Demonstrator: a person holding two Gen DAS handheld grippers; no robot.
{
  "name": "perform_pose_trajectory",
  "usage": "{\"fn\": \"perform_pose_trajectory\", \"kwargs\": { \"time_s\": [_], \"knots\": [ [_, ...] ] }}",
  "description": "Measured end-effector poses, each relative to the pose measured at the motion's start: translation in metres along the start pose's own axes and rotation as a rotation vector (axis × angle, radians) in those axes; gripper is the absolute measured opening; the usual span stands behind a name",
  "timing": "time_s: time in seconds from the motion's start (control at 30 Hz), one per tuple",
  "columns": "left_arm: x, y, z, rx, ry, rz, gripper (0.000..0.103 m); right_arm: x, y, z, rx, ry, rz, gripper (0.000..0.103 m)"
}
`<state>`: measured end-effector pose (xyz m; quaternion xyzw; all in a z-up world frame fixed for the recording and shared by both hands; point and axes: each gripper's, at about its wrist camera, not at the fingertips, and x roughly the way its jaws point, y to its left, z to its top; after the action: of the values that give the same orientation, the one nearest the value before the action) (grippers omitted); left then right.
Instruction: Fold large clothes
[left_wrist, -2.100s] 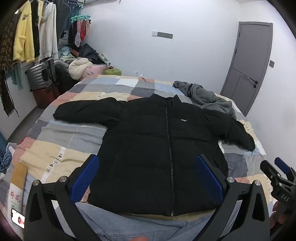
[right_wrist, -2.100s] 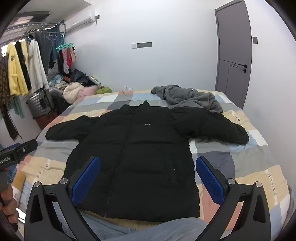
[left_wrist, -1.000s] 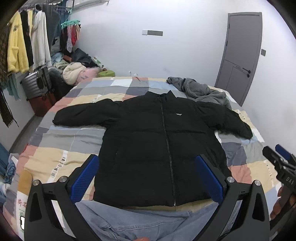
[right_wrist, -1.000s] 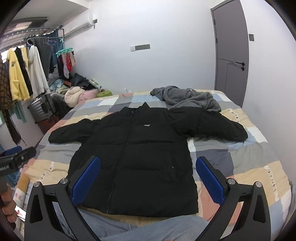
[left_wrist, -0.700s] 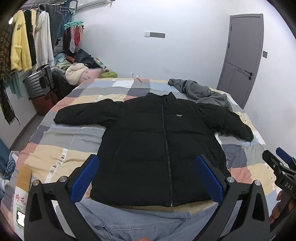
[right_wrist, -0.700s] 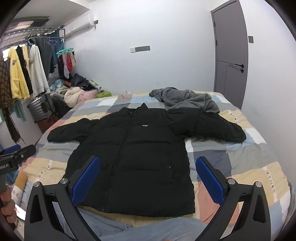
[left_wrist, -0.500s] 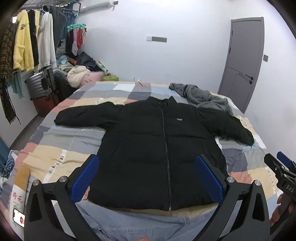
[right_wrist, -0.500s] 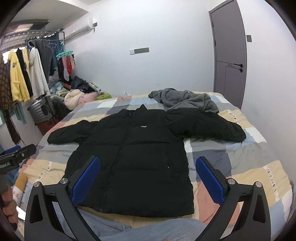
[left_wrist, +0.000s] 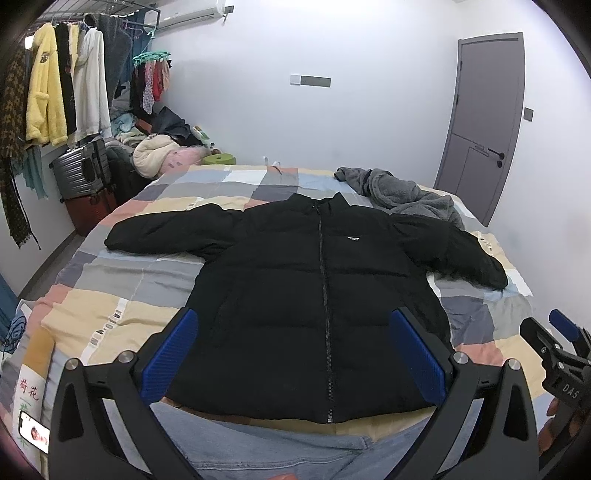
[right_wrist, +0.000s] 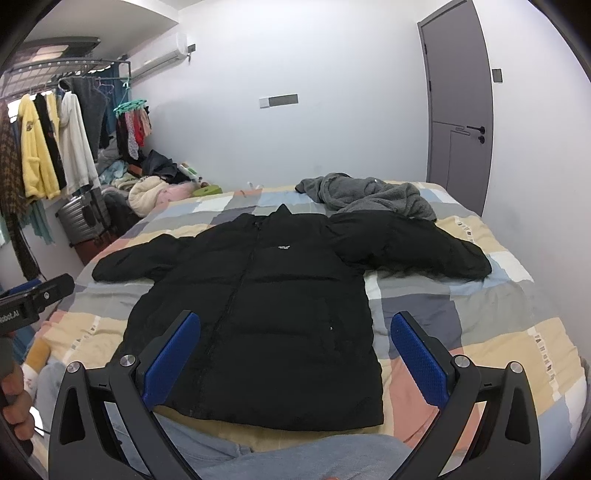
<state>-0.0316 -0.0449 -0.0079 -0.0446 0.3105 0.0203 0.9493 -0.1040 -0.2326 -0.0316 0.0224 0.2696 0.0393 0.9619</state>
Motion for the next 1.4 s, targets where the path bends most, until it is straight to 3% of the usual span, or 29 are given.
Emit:
{"fn": "perform_pose_trajectory", "kwargs": {
  "time_s": [0.67, 0.83, 0.97, 1.03, 1.17, 1.4],
  "knots": [
    [0.02, -0.01, 0.002, 0.047, 0.034, -0.011, 0.103, 0.014, -0.005, -0.001, 0.041, 0.009, 0.007, 0.103],
    [0.035, -0.016, 0.013, 0.093, 0.027, -0.012, 0.103, 0.026, -0.008, 0.002, 0.053, 0.009, -0.006, 0.103],
    [0.049, -0.018, 0.033, 0.117, 0.002, -0.061, 0.103, 0.037, -0.014, 0.012, 0.051, -0.009, -0.005, 0.103],
    [0.062, -0.016, 0.049, 0.113, -0.023, -0.067, 0.103, 0.045, -0.019, 0.021, 0.046, -0.024, -0.015, 0.103],
    [0.093, -0.008, 0.066, 0.101, 0.003, -0.065, 0.103, 0.061, -0.033, 0.038, 0.059, -0.026, -0.032, 0.103],
    [0.153, 0.013, 0.068, 0.008, 0.049, -0.069, 0.103, 0.095, -0.062, 0.06, 0.064, -0.026, -0.08, 0.103]
  ]
}}
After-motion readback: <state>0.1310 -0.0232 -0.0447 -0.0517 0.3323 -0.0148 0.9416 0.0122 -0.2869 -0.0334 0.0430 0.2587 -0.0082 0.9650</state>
